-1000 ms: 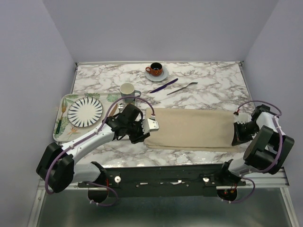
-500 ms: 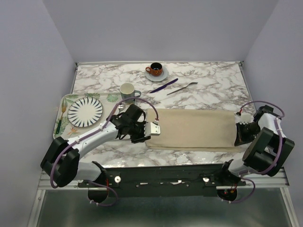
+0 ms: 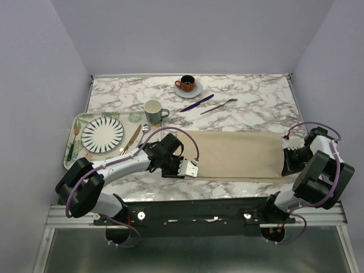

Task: Fold the napkin into a case and place the utensils inside
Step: Fold and flatten the napkin at the center of the board.

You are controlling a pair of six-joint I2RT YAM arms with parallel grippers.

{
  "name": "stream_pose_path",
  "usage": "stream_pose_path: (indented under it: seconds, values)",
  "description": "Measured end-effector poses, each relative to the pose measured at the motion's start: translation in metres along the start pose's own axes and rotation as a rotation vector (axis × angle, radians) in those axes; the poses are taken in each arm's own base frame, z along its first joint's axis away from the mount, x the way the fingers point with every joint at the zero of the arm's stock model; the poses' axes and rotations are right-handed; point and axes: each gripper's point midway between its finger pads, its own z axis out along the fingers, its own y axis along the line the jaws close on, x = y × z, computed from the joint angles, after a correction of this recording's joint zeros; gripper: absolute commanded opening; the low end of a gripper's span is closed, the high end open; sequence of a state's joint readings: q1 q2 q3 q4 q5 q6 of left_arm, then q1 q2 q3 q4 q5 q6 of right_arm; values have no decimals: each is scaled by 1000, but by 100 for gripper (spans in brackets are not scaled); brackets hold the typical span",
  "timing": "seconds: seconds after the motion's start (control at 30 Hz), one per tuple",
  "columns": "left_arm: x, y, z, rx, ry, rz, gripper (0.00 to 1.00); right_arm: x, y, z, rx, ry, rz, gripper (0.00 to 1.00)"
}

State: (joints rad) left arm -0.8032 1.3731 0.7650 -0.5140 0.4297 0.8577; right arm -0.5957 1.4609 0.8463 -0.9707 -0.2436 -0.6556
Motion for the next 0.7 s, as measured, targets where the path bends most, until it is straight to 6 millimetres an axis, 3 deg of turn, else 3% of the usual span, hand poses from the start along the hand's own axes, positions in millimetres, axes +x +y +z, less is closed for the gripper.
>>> stream_pose_path:
  seconds: [0.27,0.47,0.7]
  values:
    - [7,-2,18,36,26,20,37,0,0,0,0,0,0,1]
    - [8,1,22,31,35,31,8,0,0,0,0,1,0,1]
    - [1,3,13,6,19,20,0,-5,-2,-7,4,-8,-2,1]
